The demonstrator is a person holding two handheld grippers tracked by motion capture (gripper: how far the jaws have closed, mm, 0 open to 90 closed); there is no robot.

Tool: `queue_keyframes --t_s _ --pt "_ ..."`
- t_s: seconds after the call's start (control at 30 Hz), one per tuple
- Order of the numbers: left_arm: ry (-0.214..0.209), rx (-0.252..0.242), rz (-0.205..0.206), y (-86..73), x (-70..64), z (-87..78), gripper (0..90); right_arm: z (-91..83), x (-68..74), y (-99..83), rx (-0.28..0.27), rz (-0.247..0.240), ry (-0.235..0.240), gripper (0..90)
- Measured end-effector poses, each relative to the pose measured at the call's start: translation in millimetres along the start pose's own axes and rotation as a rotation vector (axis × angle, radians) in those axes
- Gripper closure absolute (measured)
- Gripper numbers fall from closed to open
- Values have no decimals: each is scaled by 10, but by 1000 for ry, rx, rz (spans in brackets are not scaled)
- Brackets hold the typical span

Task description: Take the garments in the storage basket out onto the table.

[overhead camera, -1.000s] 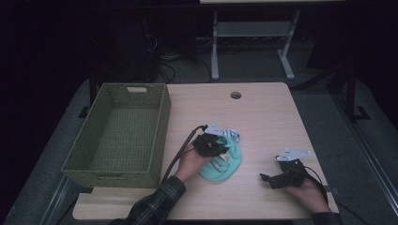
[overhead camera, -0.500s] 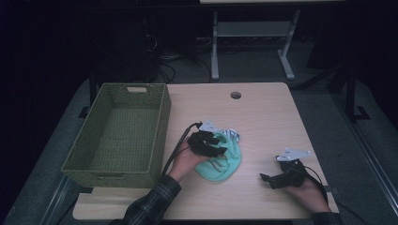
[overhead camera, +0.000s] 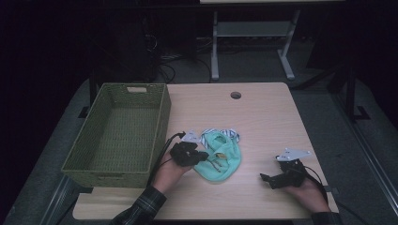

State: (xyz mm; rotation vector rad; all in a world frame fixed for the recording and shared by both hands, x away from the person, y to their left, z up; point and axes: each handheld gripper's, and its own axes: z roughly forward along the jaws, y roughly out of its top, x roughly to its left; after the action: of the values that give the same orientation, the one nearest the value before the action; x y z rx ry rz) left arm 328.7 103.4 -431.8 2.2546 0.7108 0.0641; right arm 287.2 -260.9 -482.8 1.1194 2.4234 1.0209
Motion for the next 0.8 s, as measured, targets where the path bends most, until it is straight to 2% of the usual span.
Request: queue_keyframes --t_s 0.1,0.13,0.17,0.27,0.3,0.47,0.73,0.8 --pt "37 64 35 -48 -42 77 895 0 0 0 0 0 0 29" --pt "50 71 26 -57 -49 110 895 3 4 3 0 4 -2 29" --pt "55 92 40 -59 -36 124 895 3 4 3 0 4 -2 29" --pt "50 129 35 -90 -24 214 895 4 5 4 0 5 -3 29" --pt "48 137 45 -97 -26 237 895 3 5 4 0 5 -3 29" --pt "27 143 60 -85 -84 283 894 4 5 4 0 5 -2 29" --pt "-51 121 75 -61 -271 391 886 9 6 7 0 5 -1 29" --pt "-67 126 95 -50 -314 414 883 9 5 7 0 4 -1 29"
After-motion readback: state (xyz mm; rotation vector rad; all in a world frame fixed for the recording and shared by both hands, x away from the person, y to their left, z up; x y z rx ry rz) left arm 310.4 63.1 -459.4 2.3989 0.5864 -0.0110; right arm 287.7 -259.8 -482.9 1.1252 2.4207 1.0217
